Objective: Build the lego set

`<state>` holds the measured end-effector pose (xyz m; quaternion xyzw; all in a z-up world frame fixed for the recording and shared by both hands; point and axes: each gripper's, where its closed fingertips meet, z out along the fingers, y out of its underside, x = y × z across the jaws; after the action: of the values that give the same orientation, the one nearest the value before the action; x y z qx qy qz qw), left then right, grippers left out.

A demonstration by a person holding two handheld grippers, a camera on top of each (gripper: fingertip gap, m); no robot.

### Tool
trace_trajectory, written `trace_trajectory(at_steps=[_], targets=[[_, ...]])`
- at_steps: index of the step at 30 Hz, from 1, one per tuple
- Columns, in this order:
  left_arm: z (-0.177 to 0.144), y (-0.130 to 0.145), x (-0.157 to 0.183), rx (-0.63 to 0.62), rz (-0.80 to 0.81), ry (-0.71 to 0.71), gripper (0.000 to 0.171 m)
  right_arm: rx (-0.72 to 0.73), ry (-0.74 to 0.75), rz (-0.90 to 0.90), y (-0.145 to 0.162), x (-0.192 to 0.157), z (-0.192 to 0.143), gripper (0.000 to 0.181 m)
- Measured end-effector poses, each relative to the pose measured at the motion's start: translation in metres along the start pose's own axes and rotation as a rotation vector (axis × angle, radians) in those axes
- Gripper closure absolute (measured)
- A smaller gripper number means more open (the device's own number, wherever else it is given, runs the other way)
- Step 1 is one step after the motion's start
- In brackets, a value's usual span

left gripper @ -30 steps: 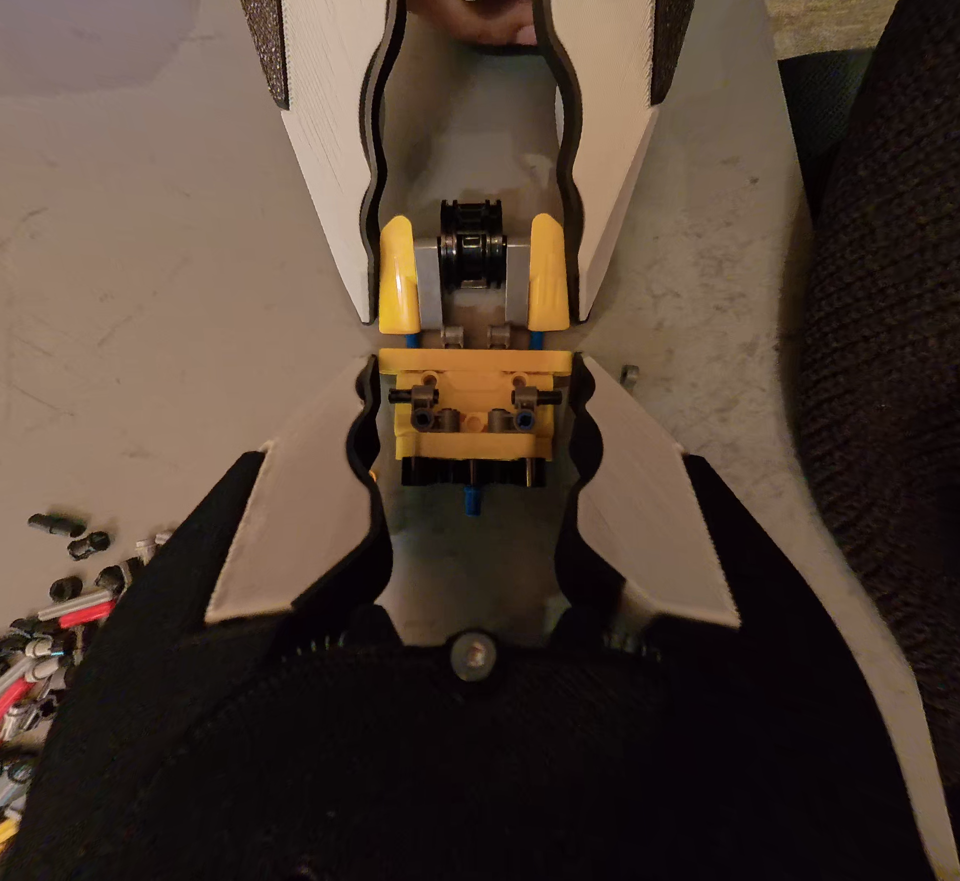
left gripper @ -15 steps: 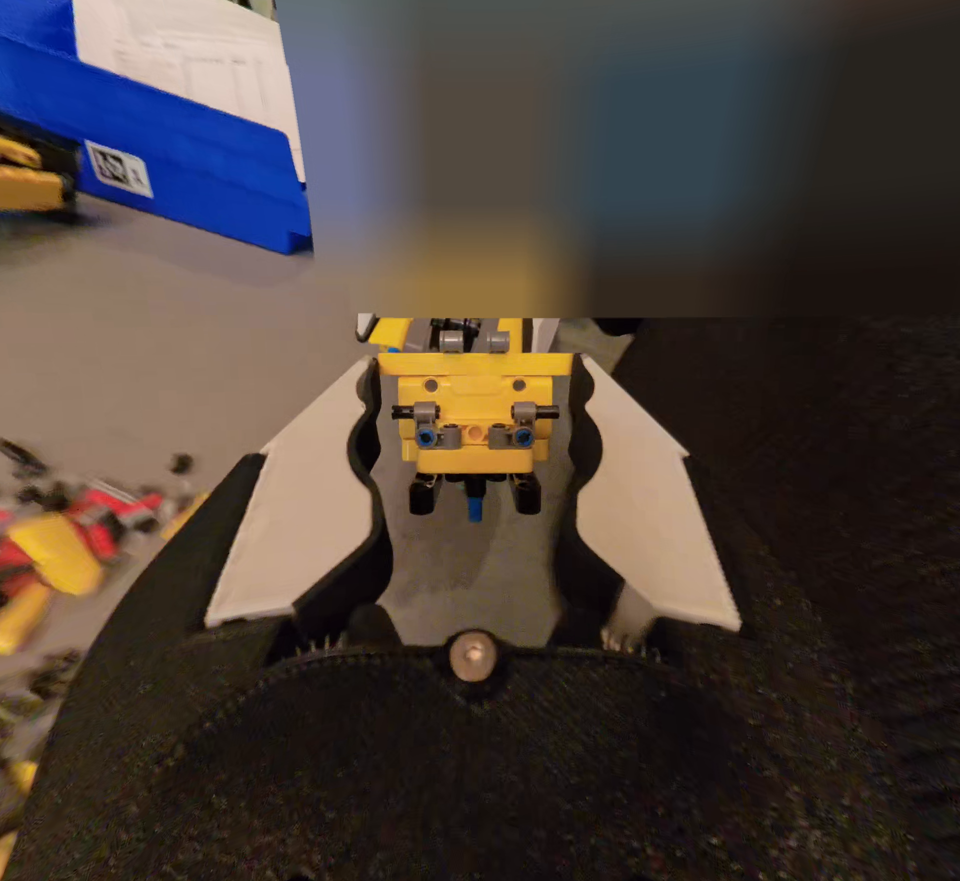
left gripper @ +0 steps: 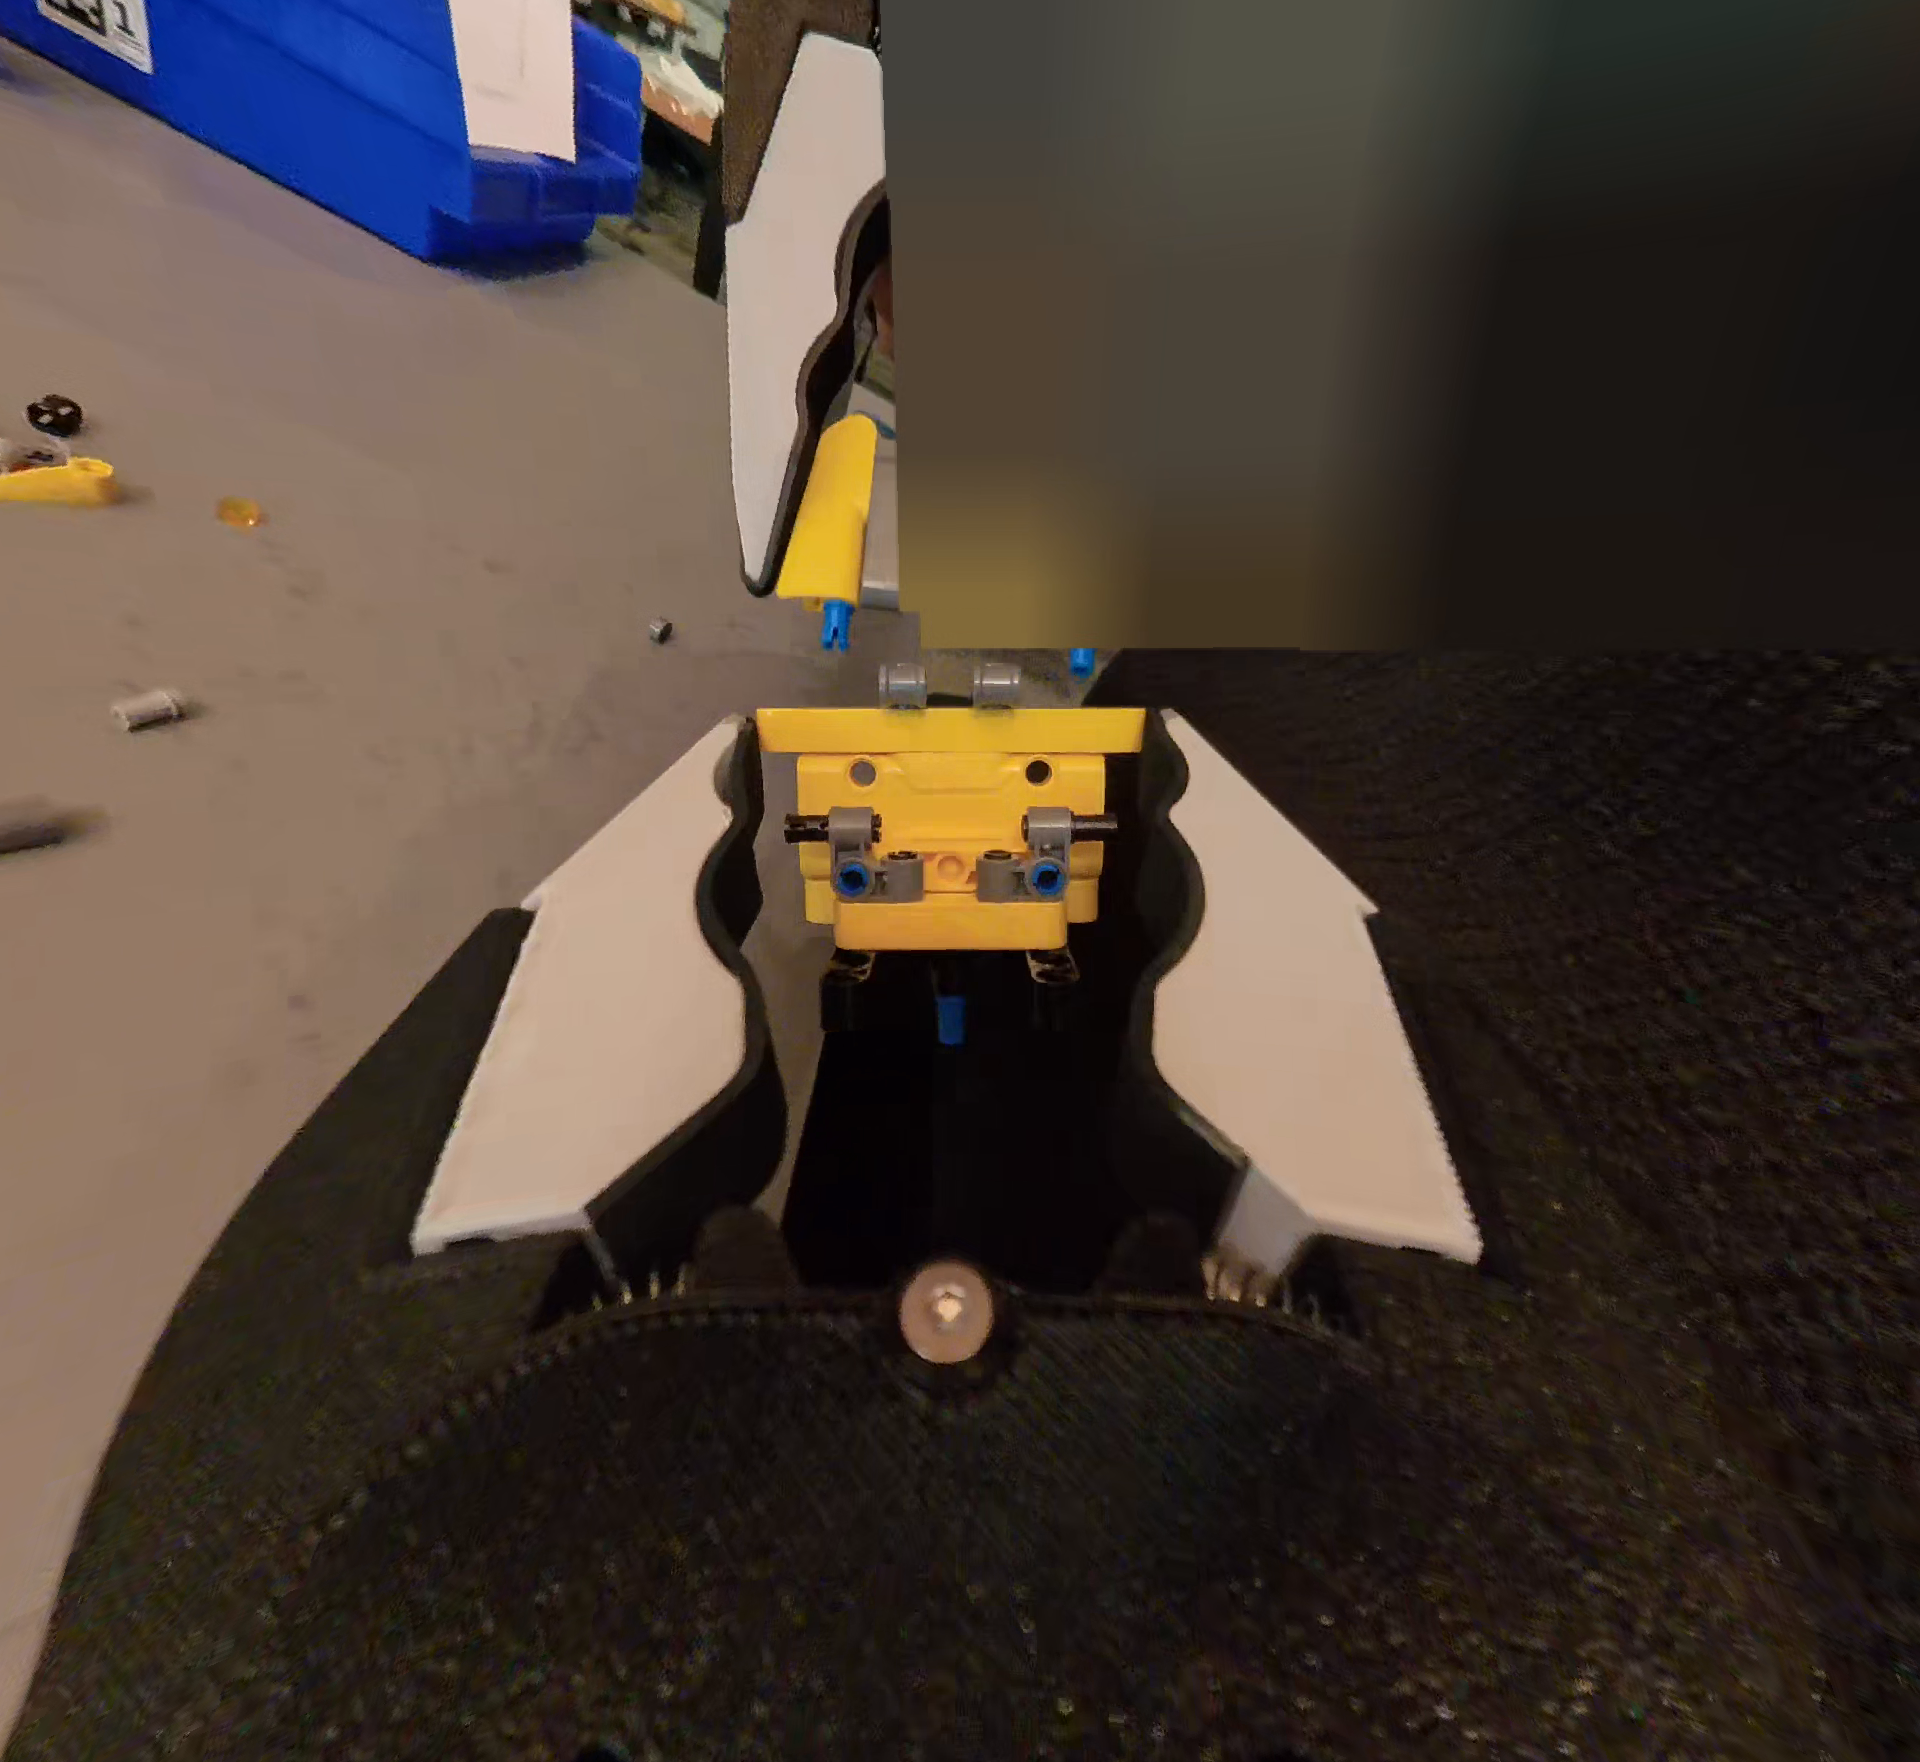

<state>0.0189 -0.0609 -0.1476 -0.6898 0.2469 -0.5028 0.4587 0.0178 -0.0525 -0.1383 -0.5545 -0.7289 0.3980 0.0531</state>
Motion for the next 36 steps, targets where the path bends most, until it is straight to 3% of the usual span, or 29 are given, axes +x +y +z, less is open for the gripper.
trace_trajectory(at_steps=[6,16,22,26,36], targets=[[-0.008,-0.007,-0.006,-0.002,0.072,-0.077,0.102,-0.133,-0.051,0.0,-0.006,0.011,0.007,0.109],[-0.005,-0.02,-0.033,-0.009,0.006,-0.127,0.102,-0.145,-0.161,-0.019,-0.017,0.037,0.001,0.109],[0.001,-0.015,-0.04,-0.067,-0.03,-0.136,0.102,-0.172,-0.2,-0.038,-0.012,0.044,0.002,0.11],[-0.001,-0.016,-0.046,-0.043,-0.087,-0.13,0.103,-0.143,-0.227,-0.013,-0.012,0.049,0.003,0.11],[0.006,-0.002,-0.054,-0.13,-0.138,-0.157,0.103,-0.038,-0.276,0.027,0.002,0.056,0.01,0.109]])
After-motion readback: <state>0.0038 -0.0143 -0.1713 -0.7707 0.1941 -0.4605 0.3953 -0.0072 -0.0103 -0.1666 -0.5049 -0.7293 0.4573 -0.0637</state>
